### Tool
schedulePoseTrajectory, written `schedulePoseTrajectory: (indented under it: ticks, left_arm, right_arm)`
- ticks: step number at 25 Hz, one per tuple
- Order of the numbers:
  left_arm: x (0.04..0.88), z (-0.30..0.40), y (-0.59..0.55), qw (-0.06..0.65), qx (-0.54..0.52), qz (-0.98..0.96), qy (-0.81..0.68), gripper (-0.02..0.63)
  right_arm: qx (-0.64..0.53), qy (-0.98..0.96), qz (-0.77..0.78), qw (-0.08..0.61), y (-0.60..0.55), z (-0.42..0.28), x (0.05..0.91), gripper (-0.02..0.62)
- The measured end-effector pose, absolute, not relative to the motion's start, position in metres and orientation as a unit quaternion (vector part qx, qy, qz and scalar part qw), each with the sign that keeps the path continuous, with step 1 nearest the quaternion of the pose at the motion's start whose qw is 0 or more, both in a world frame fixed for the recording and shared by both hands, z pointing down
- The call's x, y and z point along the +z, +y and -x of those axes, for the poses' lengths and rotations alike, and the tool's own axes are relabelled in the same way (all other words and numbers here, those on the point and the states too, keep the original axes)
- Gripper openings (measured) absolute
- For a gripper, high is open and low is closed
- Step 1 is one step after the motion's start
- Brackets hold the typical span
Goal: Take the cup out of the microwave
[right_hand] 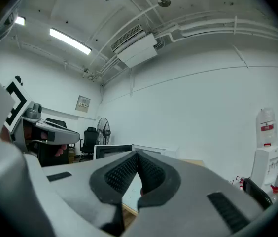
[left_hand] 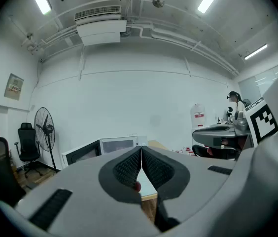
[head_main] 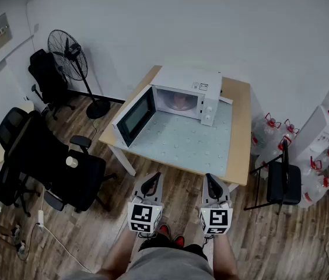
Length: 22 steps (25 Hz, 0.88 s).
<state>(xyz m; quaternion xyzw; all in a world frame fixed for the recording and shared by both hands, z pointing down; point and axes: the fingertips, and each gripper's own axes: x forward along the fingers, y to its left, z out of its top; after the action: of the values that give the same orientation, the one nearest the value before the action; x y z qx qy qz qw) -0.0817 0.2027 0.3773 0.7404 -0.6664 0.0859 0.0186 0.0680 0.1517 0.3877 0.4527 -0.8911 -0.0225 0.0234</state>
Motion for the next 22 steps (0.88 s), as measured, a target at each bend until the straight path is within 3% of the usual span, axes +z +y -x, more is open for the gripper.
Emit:
schedulePoseTrajectory:
  ticks: [22]
  left_arm:
    - [0.386,0.117,0.115,0.02,0.079,-0.742,-0.665,0.025]
  right_arm:
    - [-0.023,-0.888,-0.459,0.023,0.067,-0.038,0.394,0.018]
